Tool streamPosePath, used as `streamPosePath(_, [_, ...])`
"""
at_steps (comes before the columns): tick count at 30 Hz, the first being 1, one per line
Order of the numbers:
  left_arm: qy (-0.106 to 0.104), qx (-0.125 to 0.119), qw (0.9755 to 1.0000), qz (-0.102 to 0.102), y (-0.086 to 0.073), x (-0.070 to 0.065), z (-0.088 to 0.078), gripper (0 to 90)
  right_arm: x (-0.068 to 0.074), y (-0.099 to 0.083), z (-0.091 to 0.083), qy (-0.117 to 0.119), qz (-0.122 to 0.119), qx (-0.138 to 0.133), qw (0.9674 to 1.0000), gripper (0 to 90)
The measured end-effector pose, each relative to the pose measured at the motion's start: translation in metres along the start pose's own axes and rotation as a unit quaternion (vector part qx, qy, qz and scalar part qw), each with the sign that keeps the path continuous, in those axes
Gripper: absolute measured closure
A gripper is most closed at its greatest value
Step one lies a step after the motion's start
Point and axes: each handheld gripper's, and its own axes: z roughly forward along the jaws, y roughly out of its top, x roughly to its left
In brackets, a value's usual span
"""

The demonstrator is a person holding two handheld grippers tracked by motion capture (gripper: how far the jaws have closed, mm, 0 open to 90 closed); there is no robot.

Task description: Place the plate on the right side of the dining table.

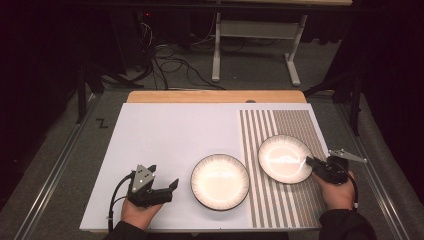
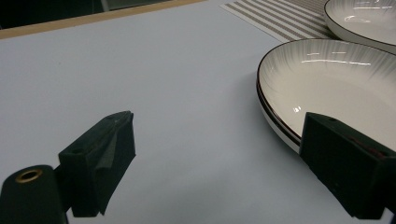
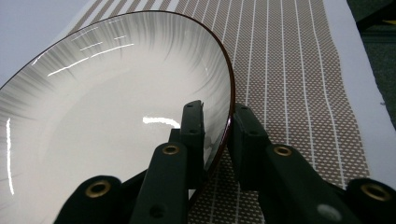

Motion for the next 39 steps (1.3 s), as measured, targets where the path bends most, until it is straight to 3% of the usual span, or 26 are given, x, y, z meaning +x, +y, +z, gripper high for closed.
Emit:
streamPosePath(8, [-0.001,0.001,1.0000,0.001,0.000,-0.001,0.001,11.4,0.000,-0.001,0.001,-0.008,-0.003,0.007,0.9999,76.3])
streamPosePath(10, [-0.002,0.001,1.0000,0.001,0.000,-0.001,0.000,11.4,0.002,-0.001,0.001,-0.016,-0.017,0.006,0.9997,74.7])
streamPosePath(17, [-0.002,-0.001,1.0000,-0.001,0.000,0.001,-0.001,11.3,0.011,0.001,-0.007,-0.031,-0.042,-0.022,0.9984,55.9])
streamPosePath(23, [-0.003,-0.006,1.0000,0.001,0.002,0.000,-0.004,11.1,0.022,0.003,-0.019,-0.021,-0.063,-0.058,0.9961,43.2])
streamPosePath(32, [-0.005,-0.010,0.9999,0.005,0.005,-0.002,-0.007,8.4,0.058,0.006,-0.035,0.022,-0.100,-0.082,0.9913,22.3])
streamPosePath(34, [-0.006,-0.011,0.9999,0.008,0.006,-0.003,-0.009,7.9,0.076,0.006,-0.038,0.035,-0.114,-0.079,0.9897,15.0])
streamPosePath(36, [-0.006,-0.014,0.9999,0.006,0.007,-0.003,-0.010,7.2,0.082,0.006,-0.039,0.040,-0.119,-0.080,0.9888,14.1])
streamPosePath(39, [-0.007,-0.017,0.9998,0.007,0.007,-0.003,-0.014,5.7,0.108,0.004,-0.046,0.057,-0.136,-0.086,0.9853,7.9])
